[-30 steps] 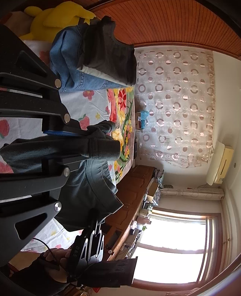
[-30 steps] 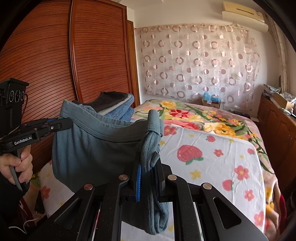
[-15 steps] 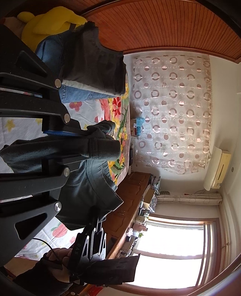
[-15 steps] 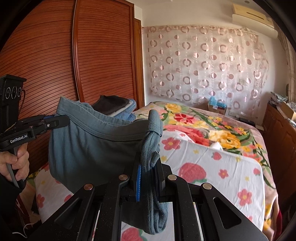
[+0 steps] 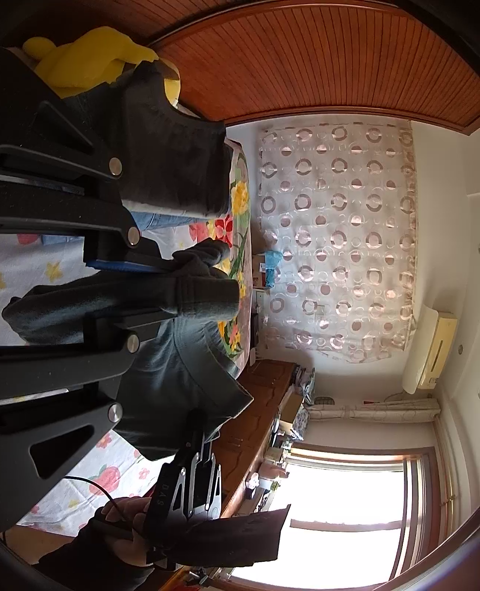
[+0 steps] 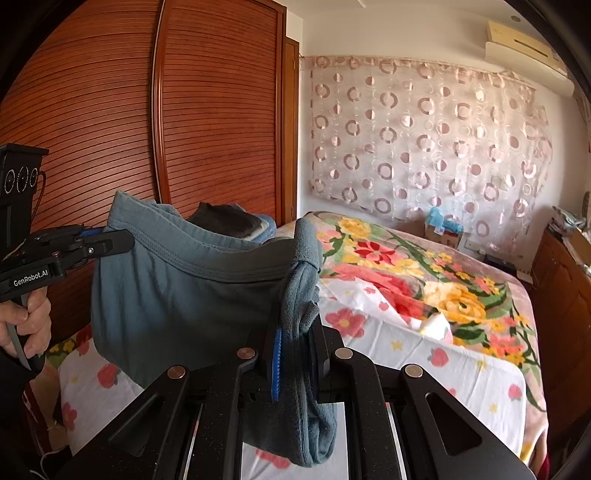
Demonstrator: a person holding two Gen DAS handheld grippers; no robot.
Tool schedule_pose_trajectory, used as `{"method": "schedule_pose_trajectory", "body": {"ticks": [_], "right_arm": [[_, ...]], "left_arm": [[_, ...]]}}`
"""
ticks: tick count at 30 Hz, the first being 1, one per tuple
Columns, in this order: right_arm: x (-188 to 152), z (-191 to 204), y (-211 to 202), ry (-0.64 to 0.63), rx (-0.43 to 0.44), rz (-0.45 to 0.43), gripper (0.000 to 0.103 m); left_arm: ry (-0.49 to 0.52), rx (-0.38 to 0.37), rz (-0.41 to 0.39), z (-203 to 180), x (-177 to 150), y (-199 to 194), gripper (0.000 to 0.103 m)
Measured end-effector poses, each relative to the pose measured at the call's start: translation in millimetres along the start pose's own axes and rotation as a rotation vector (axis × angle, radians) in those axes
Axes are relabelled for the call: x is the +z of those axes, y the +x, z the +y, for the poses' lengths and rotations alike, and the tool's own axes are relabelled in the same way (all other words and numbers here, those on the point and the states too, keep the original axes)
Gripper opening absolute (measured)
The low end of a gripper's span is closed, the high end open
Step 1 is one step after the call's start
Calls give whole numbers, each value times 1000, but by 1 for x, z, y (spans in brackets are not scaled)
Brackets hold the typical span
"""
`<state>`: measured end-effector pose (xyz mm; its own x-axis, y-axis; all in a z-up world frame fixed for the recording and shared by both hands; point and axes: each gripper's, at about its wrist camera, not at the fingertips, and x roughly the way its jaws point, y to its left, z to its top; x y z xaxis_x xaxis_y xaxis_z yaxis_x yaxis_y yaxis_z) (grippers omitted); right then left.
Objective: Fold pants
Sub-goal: 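Lift the held shorts with the right tool and carry them toward the jeans stack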
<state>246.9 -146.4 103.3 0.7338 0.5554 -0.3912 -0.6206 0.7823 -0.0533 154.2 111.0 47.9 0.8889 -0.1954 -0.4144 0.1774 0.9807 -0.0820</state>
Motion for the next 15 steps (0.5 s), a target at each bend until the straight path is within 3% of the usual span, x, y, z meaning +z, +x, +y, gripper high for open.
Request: {"method": "schedule_pose_trajectory", "body": {"ticks": [15], "right_arm": [[43, -14, 51, -63, 31, -43, 11]], "left_arm": [[7, 73, -53, 32, 32, 0, 16]]}}
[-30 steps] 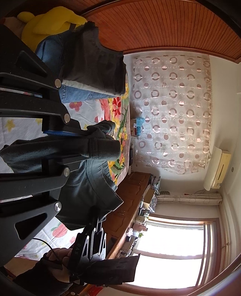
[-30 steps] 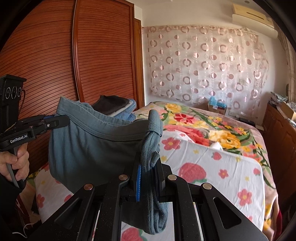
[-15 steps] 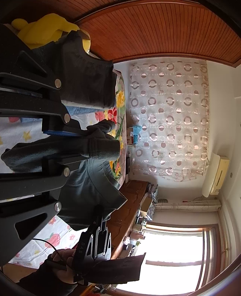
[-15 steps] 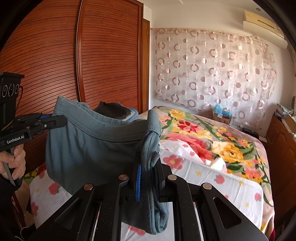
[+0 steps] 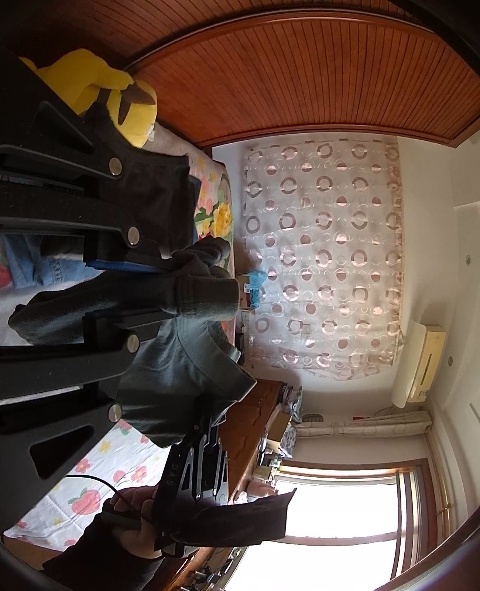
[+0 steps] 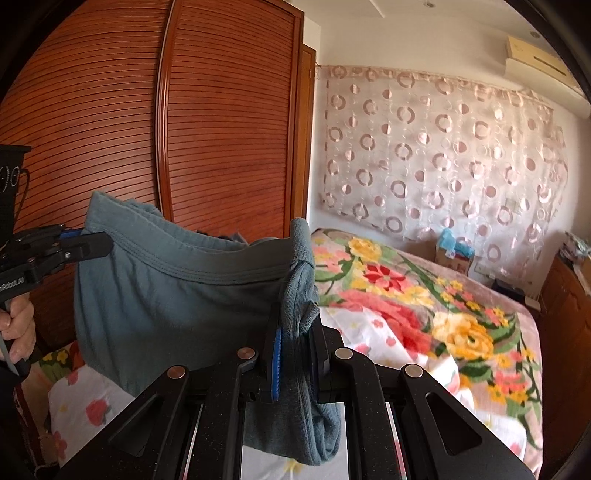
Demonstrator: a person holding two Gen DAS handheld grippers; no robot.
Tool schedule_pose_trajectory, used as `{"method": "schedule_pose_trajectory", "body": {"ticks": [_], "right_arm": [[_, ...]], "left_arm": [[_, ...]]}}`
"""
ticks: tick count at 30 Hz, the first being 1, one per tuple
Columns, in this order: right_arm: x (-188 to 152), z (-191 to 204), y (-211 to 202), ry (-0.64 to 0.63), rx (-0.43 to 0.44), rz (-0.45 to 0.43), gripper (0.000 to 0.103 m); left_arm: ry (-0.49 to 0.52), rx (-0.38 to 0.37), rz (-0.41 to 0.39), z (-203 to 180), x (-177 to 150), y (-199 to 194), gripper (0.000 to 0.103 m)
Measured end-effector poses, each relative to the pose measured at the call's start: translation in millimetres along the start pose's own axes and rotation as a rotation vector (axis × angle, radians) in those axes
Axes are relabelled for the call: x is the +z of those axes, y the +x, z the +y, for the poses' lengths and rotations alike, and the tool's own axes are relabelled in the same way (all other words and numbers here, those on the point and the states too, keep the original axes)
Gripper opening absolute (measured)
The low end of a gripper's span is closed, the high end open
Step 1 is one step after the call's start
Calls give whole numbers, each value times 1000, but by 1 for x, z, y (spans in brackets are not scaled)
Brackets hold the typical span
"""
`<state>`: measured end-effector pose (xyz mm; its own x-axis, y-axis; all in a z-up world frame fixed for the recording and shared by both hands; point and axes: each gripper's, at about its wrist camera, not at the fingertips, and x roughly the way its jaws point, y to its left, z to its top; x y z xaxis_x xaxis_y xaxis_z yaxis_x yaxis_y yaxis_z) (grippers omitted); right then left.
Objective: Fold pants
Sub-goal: 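Lift the held shorts with the right tool and carry them toward the jeans stack, then lower the shorts onto the folded jeans stack and open the right tool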
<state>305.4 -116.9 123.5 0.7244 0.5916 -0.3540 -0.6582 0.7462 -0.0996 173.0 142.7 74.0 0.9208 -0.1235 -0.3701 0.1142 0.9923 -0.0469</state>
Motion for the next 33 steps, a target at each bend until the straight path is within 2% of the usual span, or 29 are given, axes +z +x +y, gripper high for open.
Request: {"method": "schedule_pose_trajectory", "body": {"ticks": [11, 16, 23, 33], "right_arm": [[26, 5, 55, -104, 14, -33, 11], [37, 8, 92, -113, 40, -3, 11], [57, 18, 122, -139, 81, 9, 11], [59, 28, 165, -151, 113, 81, 11]], "left_arm": [[-56, 79, -19, 40, 4, 7, 16], [-90, 92, -24, 58, -7, 4, 16], [-171, 125, -25, 83, -16, -1, 16], [-246, 178, 37, 95, -47, 11, 16]]}}
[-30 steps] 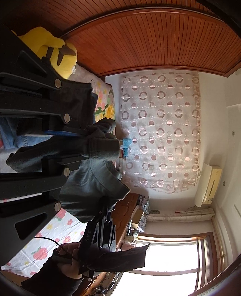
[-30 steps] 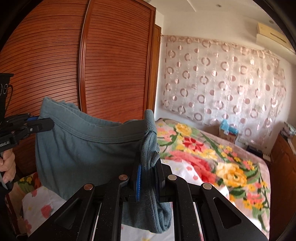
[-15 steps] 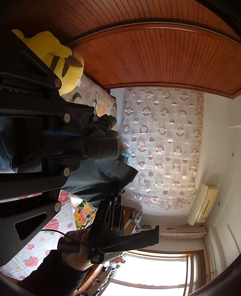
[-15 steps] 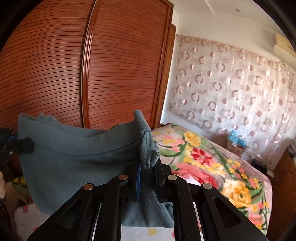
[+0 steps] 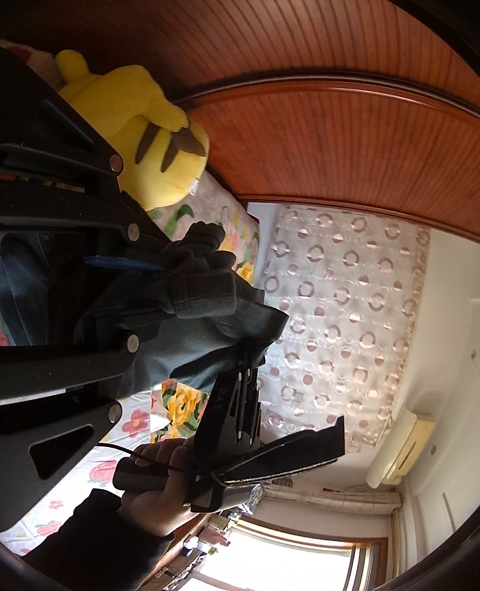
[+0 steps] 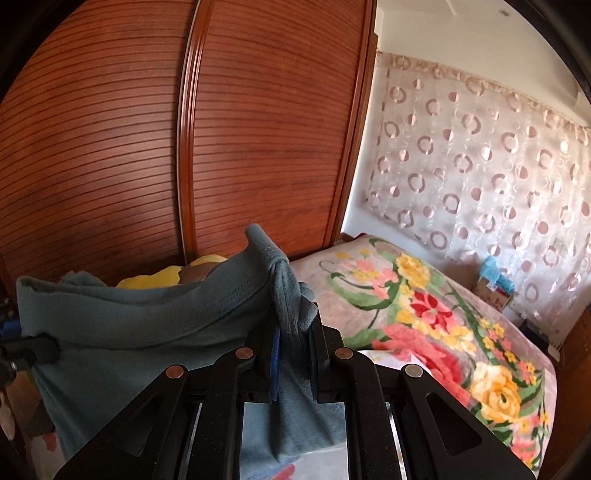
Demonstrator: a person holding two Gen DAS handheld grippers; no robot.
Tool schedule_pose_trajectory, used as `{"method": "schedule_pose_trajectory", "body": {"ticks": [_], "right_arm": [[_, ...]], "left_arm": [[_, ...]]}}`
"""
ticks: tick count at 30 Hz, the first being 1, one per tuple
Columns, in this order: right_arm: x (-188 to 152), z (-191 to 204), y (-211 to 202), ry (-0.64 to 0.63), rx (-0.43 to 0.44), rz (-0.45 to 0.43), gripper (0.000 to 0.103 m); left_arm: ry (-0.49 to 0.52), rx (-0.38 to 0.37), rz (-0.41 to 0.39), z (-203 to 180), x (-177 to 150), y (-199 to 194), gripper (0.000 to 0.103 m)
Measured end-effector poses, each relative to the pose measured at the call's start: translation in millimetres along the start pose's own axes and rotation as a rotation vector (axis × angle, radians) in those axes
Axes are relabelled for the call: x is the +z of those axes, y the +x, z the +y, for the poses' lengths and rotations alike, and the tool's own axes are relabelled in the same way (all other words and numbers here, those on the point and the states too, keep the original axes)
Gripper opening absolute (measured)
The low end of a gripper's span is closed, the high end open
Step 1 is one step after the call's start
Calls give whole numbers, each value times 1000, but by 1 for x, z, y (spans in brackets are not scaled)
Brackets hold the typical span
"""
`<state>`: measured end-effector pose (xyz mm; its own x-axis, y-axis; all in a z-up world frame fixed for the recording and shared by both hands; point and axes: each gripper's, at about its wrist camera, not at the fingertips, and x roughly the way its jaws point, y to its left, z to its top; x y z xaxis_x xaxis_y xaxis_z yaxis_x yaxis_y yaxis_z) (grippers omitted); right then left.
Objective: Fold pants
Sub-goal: 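Lower the shorts onto the folded jeans stack and open the right tool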
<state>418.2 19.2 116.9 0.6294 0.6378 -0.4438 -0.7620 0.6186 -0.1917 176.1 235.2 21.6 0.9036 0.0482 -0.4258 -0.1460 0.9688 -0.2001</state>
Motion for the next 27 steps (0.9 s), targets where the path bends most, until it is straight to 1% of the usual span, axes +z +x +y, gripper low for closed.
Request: {"method": "schedule_pose_trajectory", "body": {"ticks": [1, 3, 5, 7, 9, 10, 11, 14, 17, 19, 21, 23, 27], "right_arm": [[0, 0, 1, 5, 8, 3, 11], [1, -5, 3, 27, 26, 10, 17], [0, -12, 1, 53, 20, 9, 33], [1, -19, -6, 77, 18, -8, 40], [-1, -24, -12, 94, 43, -19, 41], [-4, -26, -13, 94, 55, -16, 41], [-8, -29, -14, 86, 61, -7, 41], [-23, -35, -12, 67, 70, 30, 41], [-31, -44, -3, 77, 43, 74, 40], [-30, -51, 3, 99, 29, 87, 40], [-29, -59, 7, 127, -2, 91, 40], [-27, -64, 11, 159, 5, 93, 40], [-22, -52, 5, 163, 12, 78, 40]], "left_arm": [[-3, 2, 4, 1, -1, 1, 16], [-7, 9, 12, 1, -4, 3, 16], [-4, 20, 19, -1, -7, 4, 17], [-1, 33, 25, -1, -11, 6, 19], [-3, 48, 33, -1, -15, 8, 23], [-4, 53, 39, 1, -17, 9, 28], [-6, 53, 46, 1, -19, 10, 35], [-13, 53, 54, 2, -23, 12, 45], [-4, 68, 61, 1, -25, 13, 46], [-1, 74, 67, 0, -26, 14, 47], [3, 85, 74, 0, -28, 14, 47], [2, 86, 81, 1, -30, 14, 47], [15, 96, 78, -1, -27, 9, 47]]}}
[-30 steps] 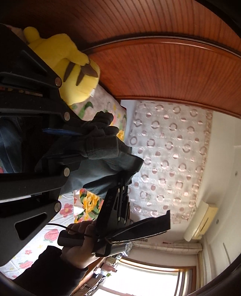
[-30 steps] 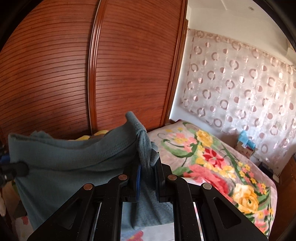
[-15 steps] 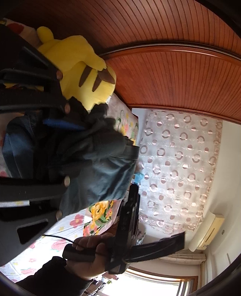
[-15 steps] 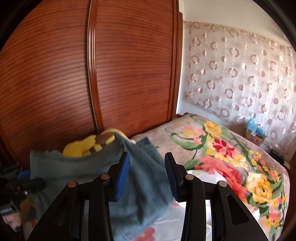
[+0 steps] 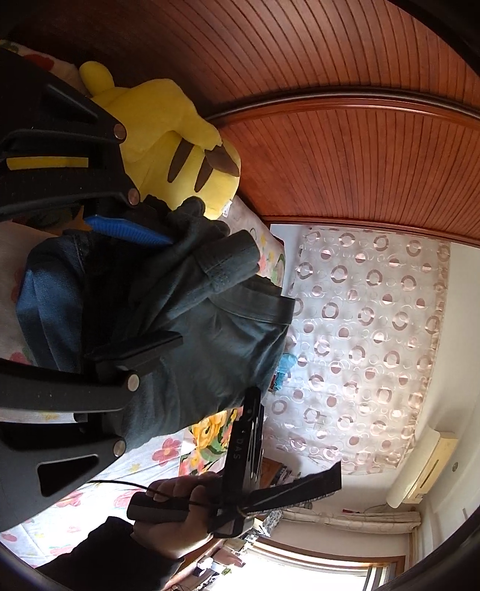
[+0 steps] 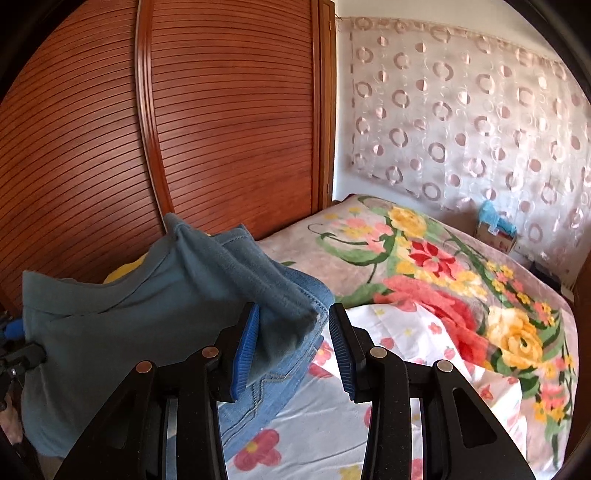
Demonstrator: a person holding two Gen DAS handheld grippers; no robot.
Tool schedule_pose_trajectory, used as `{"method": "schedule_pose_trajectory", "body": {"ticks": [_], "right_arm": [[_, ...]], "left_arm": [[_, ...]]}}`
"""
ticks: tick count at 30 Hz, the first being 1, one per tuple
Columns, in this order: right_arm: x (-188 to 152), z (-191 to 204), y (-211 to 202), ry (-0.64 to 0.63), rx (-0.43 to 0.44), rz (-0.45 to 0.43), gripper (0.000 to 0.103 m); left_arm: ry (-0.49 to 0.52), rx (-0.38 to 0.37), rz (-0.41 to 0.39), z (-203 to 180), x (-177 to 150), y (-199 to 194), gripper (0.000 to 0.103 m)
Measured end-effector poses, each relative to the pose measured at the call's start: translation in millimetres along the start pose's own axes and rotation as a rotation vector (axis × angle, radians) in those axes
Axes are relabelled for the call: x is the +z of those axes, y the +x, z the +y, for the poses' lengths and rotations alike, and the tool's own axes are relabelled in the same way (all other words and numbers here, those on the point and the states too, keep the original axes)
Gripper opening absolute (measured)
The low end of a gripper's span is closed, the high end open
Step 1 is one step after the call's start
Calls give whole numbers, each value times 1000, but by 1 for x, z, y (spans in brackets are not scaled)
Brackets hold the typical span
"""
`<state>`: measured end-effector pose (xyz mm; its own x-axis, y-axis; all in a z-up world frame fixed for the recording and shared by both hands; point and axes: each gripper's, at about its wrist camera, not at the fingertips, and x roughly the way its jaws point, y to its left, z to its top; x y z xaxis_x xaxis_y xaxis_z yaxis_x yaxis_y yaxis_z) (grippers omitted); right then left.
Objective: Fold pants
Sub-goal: 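Lower the shorts onto the folded jeans stack and open the right tool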
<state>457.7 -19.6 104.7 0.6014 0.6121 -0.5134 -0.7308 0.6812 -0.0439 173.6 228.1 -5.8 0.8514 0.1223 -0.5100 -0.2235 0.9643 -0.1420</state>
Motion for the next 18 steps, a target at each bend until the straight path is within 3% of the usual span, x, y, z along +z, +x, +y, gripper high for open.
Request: {"method": "schedule_pose_trajectory", "body": {"ticks": [14, 18], "right_arm": [[-30, 30, -52, 2, 70, -63, 40], [-40, 33, -58, 6, 74, -57, 41]], "left_arm": [[61, 62, -51, 4, 10, -34, 47], [77, 60, -60, 1, 11, -42, 52]]}}
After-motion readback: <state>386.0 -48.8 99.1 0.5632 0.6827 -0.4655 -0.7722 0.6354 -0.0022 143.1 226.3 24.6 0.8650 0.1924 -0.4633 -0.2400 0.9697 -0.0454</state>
